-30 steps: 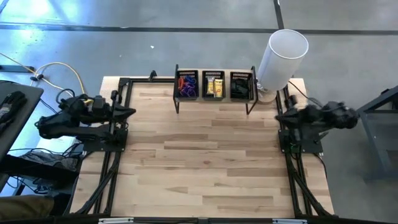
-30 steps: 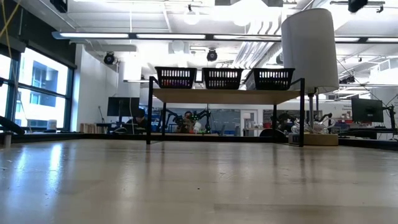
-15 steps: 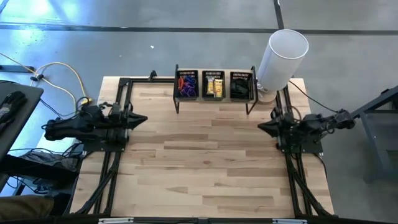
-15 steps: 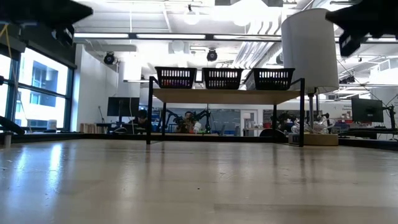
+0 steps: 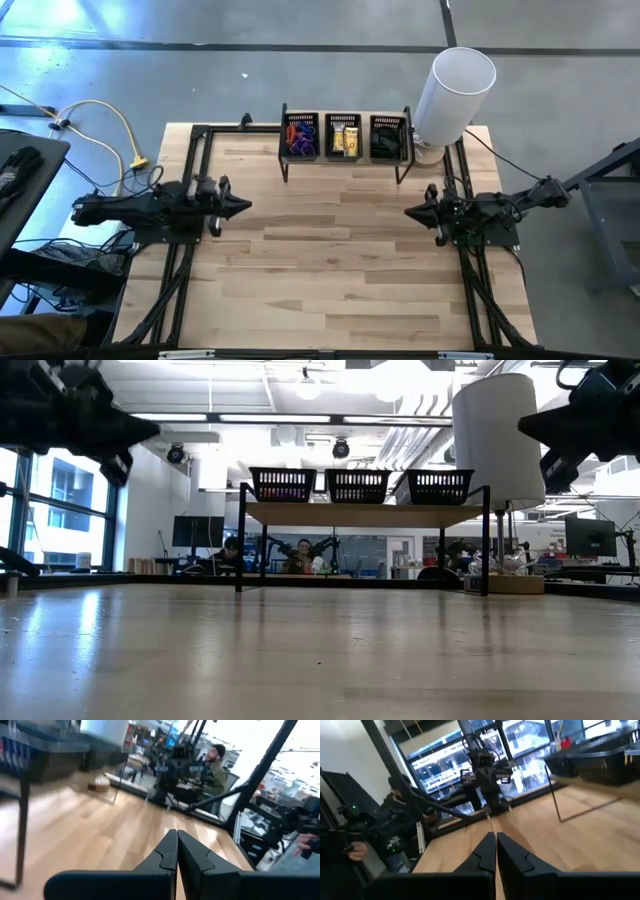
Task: Pick & Place Office Desk Supplies
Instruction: Return to Home Position
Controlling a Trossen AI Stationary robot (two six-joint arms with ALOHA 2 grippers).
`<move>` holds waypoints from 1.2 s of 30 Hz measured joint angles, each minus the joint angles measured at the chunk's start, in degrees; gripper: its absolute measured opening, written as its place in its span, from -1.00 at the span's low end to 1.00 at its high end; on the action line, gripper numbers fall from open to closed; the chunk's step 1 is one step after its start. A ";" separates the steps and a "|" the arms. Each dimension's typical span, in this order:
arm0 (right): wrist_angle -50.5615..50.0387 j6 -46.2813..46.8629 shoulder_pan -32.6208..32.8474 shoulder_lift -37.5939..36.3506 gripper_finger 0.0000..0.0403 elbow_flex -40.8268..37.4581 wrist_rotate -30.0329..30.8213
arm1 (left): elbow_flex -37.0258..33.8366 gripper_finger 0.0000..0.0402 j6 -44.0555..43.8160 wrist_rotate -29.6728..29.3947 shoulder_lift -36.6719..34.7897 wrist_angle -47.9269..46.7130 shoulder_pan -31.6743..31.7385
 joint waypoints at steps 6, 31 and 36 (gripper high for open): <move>-0.48 2.07 -0.02 0.00 -0.99 -0.15 -0.06 | -3.67 -1.00 -3.53 -0.10 0.22 1.93 -0.02; -1.72 -4.08 -0.02 7.56 -0.99 -0.24 -2.99 | -3.94 -1.00 -1.61 -2.14 3.38 0.64 8.10; -2.45 -7.31 -0.02 7.91 -0.99 -0.26 -9.06 | -3.96 -1.00 -4.38 -2.14 5.30 0.62 9.63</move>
